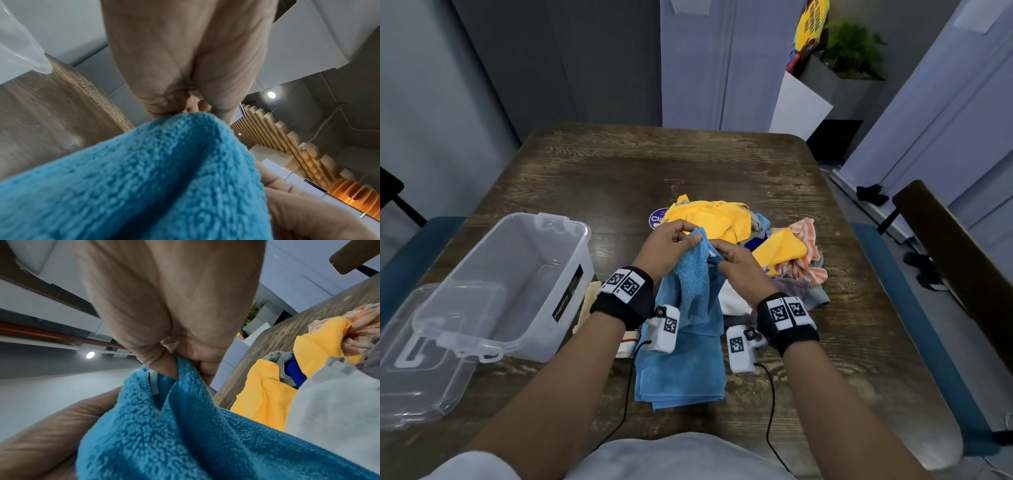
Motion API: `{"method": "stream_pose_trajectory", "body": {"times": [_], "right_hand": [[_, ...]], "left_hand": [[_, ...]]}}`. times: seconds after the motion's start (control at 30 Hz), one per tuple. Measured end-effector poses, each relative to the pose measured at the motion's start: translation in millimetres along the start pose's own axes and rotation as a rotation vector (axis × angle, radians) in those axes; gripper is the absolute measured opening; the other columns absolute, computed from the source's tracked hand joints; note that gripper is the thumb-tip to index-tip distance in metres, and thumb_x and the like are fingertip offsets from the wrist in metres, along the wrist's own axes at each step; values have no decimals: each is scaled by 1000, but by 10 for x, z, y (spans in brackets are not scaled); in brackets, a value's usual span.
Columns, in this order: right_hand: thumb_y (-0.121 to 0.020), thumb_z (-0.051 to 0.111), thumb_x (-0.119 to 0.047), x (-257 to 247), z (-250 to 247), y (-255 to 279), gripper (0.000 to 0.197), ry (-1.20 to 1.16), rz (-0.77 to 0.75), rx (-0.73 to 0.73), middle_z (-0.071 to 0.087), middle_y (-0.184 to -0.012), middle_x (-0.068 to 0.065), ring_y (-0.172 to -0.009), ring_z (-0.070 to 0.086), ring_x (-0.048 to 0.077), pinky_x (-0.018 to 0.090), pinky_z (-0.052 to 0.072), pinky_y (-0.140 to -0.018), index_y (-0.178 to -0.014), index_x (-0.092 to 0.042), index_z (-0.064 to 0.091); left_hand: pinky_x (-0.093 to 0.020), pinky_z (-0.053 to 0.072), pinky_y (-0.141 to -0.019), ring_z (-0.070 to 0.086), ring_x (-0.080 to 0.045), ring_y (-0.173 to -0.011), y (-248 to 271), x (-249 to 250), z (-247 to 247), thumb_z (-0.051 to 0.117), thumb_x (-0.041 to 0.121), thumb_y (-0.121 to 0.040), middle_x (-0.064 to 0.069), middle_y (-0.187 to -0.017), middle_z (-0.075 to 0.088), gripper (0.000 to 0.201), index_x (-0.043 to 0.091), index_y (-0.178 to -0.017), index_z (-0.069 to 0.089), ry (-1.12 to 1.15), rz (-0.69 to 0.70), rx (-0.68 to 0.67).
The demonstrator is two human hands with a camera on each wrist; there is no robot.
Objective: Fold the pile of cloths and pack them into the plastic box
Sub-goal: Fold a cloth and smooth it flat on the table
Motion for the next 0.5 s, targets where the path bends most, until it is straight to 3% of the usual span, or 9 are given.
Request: {"method": "stream_pose_trajectory", "body": {"times": [0.03, 0.1, 0.17, 0.23, 0.3, 0.4, 0.5], "right_hand": [[-81, 34, 25, -14, -2, 2, 63, 12, -1, -2, 69, -124, 12, -115, 66, 20, 31, 55, -95, -130, -3, 62], [-81, 35, 24, -42, -7, -2, 62, 57, 7, -6, 70, -120, 8, -112, 66, 16, 27, 55, -92, -127, -5, 64], [-81, 38, 20, -43, -47, -21, 57, 224, 24, 20, 72, -105, -1, -98, 67, 11, 23, 54, -79, -112, -18, 68], [-82, 41, 14, 37, -126, -55, 45, 478, 75, 59, 68, -88, -2, -83, 62, 17, 28, 46, -66, -92, -23, 64], [-83, 41, 10, 154, -252, -67, 35, 667, 161, 106, 66, -90, 7, -84, 58, 27, 32, 39, -65, -93, -15, 64], [-85, 46, 6, 145, -323, -79, 28, 679, 191, 23, 61, -86, 5, -80, 54, 24, 33, 38, -68, -91, -16, 63], [-88, 50, 4, -187, -338, -62, 28, 438, 140, -34, 64, -88, -1, -80, 59, 13, 28, 48, -70, -92, -20, 65]], "left_hand": [[-35, 47, -72, 61, -20, -76, -4, -3, 2, 70, 24, -94, -23, -85, 66, 12, 15, -102, 69, -6, 5, -7], [-36, 46, -70, 59, -19, -73, -7, -3, -12, 72, 29, -92, -12, -78, 64, 11, 20, -96, 67, -18, 13, 8], [-37, 46, -70, 58, -17, -73, -19, 20, -61, 71, 36, -89, -3, -76, 61, 14, 25, -91, 64, -11, 17, 68], [-35, 47, -73, 56, -15, -78, -34, 123, -160, 71, 39, -88, -2, -82, 61, 14, 27, -88, 63, 14, 53, 156], [-28, 45, -75, 53, -14, -79, -69, 258, -297, 72, 32, -90, -8, -87, 60, 14, 21, -88, 63, 2, 125, 238], [-20, 47, -81, 56, -13, -86, -111, 392, -459, 72, 25, -92, -9, -97, 59, 12, 17, -89, 63, -95, 196, 309], [-23, 44, -78, 54, -11, -82, -115, 371, -627, 65, 18, -95, -2, -88, 60, 10, 17, -88, 58, -28, 206, 406]]}}
Point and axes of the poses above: each hand's wrist, its own y-axis away from the middle knuckle, its own z-axis out of the palm, x = y × z, the point moved 8 cm from there along -y, towards the middle knuckle
